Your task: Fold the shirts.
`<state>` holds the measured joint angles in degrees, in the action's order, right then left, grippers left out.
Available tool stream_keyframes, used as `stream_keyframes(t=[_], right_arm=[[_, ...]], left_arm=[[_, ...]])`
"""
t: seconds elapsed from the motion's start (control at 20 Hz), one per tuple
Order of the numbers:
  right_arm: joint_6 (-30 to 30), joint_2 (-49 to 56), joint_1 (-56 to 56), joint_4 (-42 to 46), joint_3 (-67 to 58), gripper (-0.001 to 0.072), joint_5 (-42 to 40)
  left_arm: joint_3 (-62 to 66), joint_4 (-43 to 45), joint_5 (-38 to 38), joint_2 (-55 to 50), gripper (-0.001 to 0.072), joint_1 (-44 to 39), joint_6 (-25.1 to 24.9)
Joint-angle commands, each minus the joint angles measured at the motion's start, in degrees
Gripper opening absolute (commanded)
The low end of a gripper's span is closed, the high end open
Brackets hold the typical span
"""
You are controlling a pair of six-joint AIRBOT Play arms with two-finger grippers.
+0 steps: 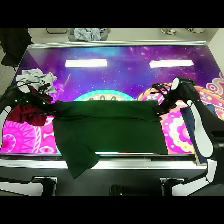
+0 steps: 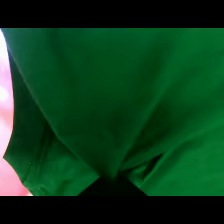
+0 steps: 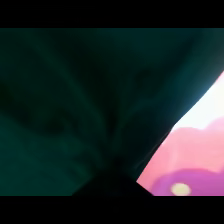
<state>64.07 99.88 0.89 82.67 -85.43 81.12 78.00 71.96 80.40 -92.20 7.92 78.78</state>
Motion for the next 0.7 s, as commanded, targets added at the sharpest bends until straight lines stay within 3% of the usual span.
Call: stream_keyframes(t=[0.0, 0.05, 0.1, 0.2, 0.35, 0.65], right_arm=[[-0.3, 0.1, 0.0, -1.0, -0.2, 0.0347, 1.0], [-1.9, -0.4, 0.0, -0.4, -1.2, 0.0453, 2.8], [-3.9, -1.4, 0.0, 2.1, -2.3, 0.0472, 5.0], [-5.4, -4.3, 1.4, 7.0, -3.5, 0.0485, 8.8], [-5.0, -8.1, 9.0, 2.3, -2.8, 0.0481, 14.7], [-4.1, -14.7, 14.5, -0.5, 11.2, 0.0482, 11.5]], left_arm=[[0.5, 0.3, 3.2, -0.4, 0.0288, 1.0, 1.2], [1.5, 0.3, 5.7, -0.4, 0.0463, 1.8, 1.2], [2.6, 0.3, 8.4, -0.2, 0.0483, 3.0, 1.2], [3.0, 0.3, 12.3, 1.7, 0.0483, 5.9, 1.1], [-3.9, -0.9, 11.7, 8.7, 0.0483, 10.3, 0.4], [-40.3, -6.7, 2.4, 25.7, 0.0483, 12.2, -0.9]])
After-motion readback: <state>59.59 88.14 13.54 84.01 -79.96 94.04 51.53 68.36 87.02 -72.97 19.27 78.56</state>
